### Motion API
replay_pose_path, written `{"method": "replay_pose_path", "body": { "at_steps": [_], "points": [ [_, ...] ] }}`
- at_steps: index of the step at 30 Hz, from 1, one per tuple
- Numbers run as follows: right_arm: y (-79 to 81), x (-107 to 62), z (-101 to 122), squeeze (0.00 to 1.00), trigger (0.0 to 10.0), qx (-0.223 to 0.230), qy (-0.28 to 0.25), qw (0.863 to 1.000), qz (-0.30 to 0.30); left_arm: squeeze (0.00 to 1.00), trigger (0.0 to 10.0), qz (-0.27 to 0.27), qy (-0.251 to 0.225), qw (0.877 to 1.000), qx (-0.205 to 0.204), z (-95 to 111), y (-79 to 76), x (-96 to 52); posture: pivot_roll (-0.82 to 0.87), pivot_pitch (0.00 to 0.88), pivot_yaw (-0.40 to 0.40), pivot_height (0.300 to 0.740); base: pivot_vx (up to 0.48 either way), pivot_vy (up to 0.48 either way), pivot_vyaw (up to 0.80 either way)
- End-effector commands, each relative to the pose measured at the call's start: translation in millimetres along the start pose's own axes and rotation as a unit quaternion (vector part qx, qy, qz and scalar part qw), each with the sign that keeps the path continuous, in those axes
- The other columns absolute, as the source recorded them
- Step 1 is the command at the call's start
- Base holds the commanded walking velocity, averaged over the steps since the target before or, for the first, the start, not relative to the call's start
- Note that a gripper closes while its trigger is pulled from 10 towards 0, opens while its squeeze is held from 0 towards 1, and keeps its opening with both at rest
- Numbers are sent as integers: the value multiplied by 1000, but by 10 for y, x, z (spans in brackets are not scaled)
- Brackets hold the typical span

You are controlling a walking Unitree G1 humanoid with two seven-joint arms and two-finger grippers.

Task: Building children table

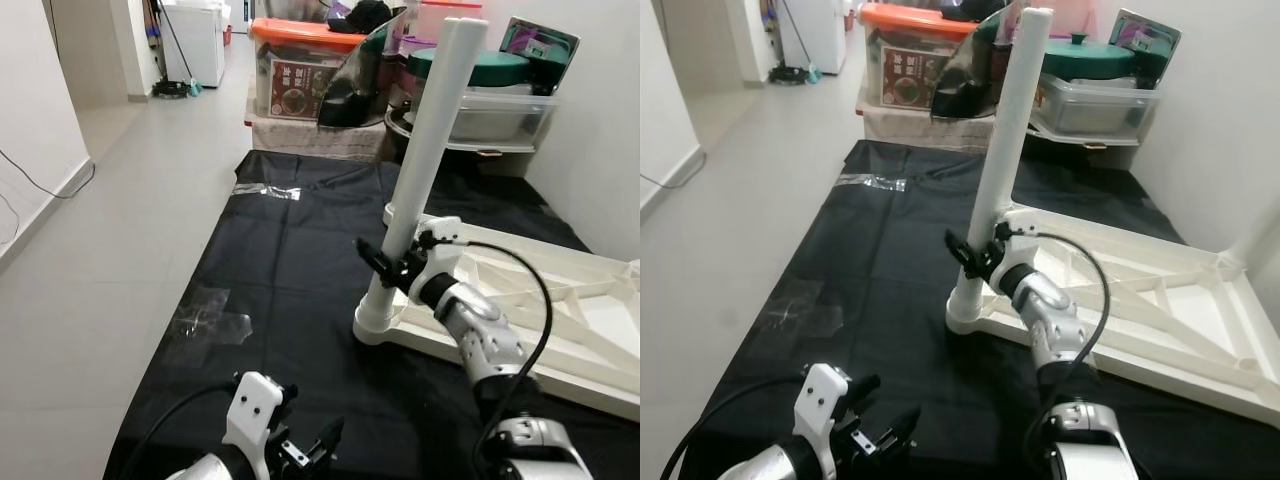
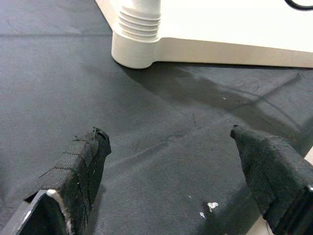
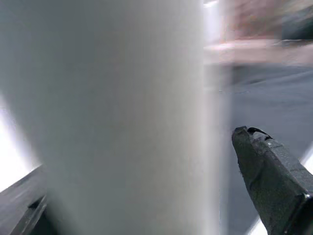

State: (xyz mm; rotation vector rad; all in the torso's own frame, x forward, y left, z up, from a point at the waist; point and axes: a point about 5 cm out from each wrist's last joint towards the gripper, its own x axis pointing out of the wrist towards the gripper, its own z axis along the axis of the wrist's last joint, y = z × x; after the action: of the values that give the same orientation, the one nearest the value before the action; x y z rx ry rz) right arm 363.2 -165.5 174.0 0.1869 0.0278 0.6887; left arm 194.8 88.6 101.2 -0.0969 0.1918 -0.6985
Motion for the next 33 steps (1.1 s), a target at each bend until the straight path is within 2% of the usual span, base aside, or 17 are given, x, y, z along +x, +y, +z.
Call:
{"method": "replay_pose_path", "body": {
  "at_steps": [1,3,4,12,13,14,15,16,21,25,26,27,28,29,31,32,33],
  "points": [
    [50,25,56,0,10000,7,4,998,59,0,10000,-3,6,1000,1,-31,-1,4,239,0,-115,740,0,0,0],
    [116,26,122,0,10000,-2,29,983,181,0,10000,-2,6,1000,3,-28,7,16,254,0,-123,740,0,0,0],
    [131,29,131,0,10000,-2,37,977,209,0,10000,-2,6,1000,4,-28,9,20,254,0,-123,740,0,0,0],
    [313,210,191,0,10000,-22,47,945,324,0,10000,-3,6,1000,12,-20,12,28,278,0,-126,740,0,0,0],
    [357,253,195,0,8627,-26,48,939,340,0,10000,-1,6,1000,11,-21,13,25,282,0,-126,740,0,0,0],
    [409,283,185,0,3686,-28,52,931,359,0,10000,0,6,1000,11,-21,13,23,286,0,-127,740,0,0,0],
    [448,302,172,0,3020,-32,55,926,371,0,10000,0,6,1000,11,-22,12,21,286,0,-127,740,0,0,0],
    [484,307,143,0,0,-32,59,920,386,0,10000,0,6,1000,10,-25,11,19,284,0,-124,740,0,0,0],
    [522,300,79,0,0,-34,61,914,400,0,10000,-2,7,1000,9,-30,6,18,283,0,-123,740,0,0,0],
    [529,260,-18,0,0,-47,42,927,370,0,10000,-5,9,1000,8,-34,0,21,274,0,-118,740,0,0,0],
    [502,273,-31,0,0,-50,28,944,325,0,10000,-5,9,1000,7,-34,0,21,270,0,-116,740,0,0,0],
    [502,273,-31,0,0,-50,28,944,325,0,10000,-5,9,1000,7,-34,0,21,270,0,-116,740,0,0,0],
    [465,287,-37,0,0,-53,15,960,274,0,10000,-5,9,1000,7,-34,-1,21,270,0,-116,740,0,0,0],
    [465,287,-37,0,0,-53,15,960,274,0,10000,-5,9,1000,7,-34,-1,21,270,0,-116,740,0,0,0],
    [412,297,-45,0,0,-55,3,974,221,0,10000,-5,8,1000,7,-33,-1,22,270,0,-116,740,0,0,0],
    [301,296,-55,0,0,-54,-13,993,101,0,10000,-5,7,1000,6,-30,1,19,251,0,-110,740,0,0,0],
    [206,256,-96,0,0,-65,-17,997,-23,0,10000,-4,7,1000,4,-31,8,14,241,0,-105,740,0,0,0]
  ]
}}
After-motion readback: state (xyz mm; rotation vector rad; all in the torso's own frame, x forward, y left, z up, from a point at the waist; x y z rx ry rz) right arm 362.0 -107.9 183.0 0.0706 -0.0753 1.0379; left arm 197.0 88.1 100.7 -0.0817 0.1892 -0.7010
